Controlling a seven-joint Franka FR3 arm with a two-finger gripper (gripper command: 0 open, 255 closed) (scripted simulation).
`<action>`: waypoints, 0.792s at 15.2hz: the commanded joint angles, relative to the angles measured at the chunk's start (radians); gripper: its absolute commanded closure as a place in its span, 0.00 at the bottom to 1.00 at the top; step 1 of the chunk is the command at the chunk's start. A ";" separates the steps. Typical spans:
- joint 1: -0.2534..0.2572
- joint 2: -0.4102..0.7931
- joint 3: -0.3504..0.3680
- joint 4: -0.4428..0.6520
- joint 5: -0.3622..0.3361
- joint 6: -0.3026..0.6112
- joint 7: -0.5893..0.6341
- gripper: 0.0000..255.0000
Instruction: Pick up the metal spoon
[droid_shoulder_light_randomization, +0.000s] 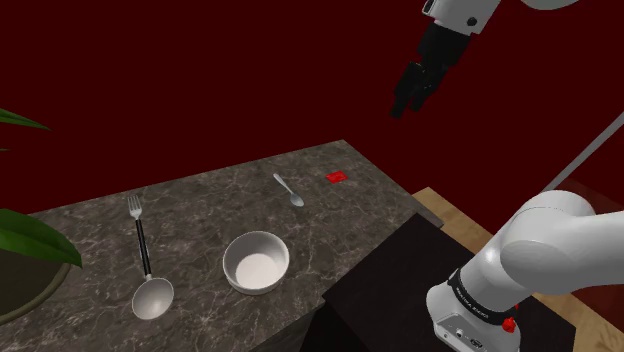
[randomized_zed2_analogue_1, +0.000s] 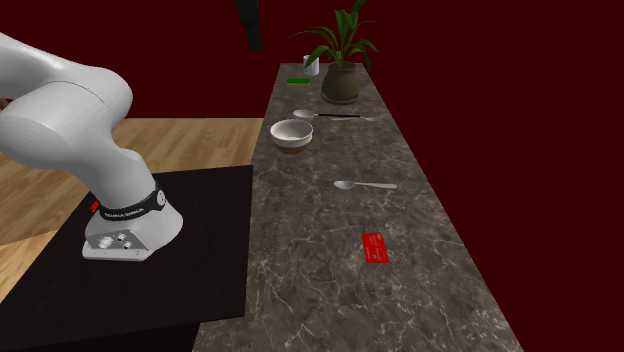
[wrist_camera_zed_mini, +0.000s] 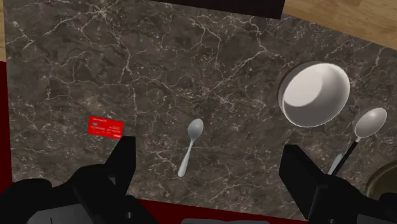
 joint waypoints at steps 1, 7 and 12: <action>0.000 0.000 0.000 0.000 0.000 0.000 0.000 0.00; -0.006 0.192 0.022 -0.015 0.021 0.172 0.021 0.00; -0.011 0.374 0.038 0.008 0.034 0.303 0.039 0.00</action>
